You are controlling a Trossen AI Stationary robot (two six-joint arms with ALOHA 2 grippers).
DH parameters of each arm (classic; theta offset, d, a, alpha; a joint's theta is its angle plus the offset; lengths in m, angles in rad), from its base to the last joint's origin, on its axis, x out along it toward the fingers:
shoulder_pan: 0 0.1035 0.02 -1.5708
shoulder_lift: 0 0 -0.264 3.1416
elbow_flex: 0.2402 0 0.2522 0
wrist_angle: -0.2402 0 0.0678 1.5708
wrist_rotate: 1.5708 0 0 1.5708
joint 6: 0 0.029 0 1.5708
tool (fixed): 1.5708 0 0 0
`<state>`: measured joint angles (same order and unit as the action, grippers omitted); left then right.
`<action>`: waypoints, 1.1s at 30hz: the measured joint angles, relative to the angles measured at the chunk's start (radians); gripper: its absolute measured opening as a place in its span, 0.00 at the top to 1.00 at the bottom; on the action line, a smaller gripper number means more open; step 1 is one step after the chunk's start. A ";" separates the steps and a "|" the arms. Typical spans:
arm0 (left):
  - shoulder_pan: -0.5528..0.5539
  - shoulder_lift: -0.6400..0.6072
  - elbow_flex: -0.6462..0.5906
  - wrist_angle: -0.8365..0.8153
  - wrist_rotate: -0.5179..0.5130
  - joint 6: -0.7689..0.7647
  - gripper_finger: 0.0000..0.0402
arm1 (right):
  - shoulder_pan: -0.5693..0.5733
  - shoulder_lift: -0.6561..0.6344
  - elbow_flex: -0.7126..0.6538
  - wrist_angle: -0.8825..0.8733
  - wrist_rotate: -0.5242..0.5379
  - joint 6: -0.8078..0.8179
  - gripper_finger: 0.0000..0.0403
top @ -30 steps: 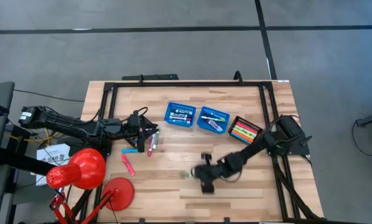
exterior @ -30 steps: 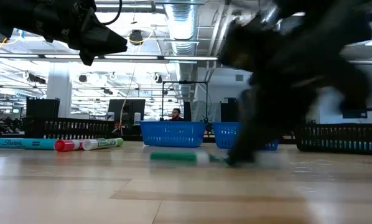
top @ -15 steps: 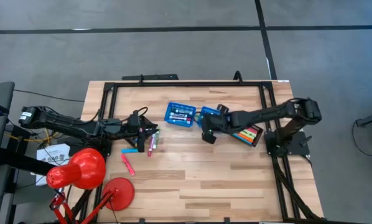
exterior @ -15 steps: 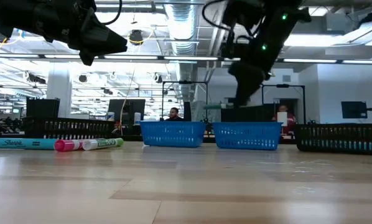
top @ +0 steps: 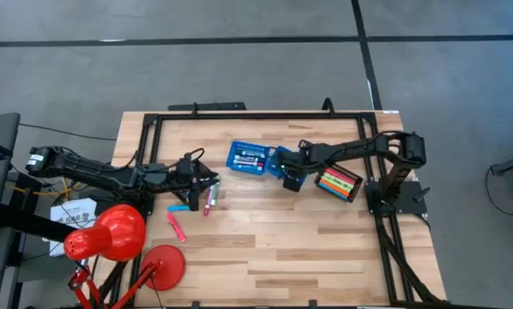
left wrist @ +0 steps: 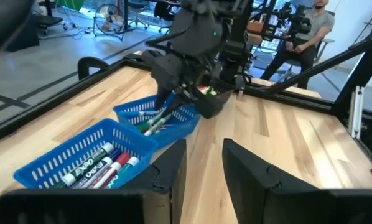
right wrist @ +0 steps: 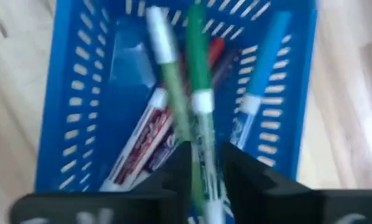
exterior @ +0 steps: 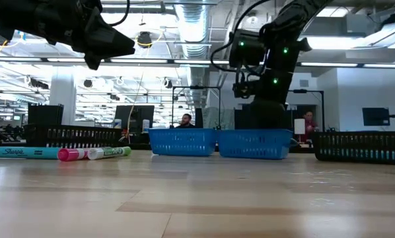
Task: Pick & Place Markers
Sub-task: Put the dark green alcohol marker into the right blue bin, then put the light green solvent marker into the left blue bin
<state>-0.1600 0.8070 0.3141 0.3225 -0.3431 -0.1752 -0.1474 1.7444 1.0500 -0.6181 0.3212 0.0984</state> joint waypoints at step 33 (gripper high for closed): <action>-0.045 0.600 0.407 -0.694 -0.022 -0.521 0.75 | 0.258 -0.393 -0.118 0.181 -0.008 -0.152 0.76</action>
<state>-0.2047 1.4065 0.7208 -0.3719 -0.3647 -0.6965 0.1107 1.3516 0.9318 -0.4373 0.3134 -0.0534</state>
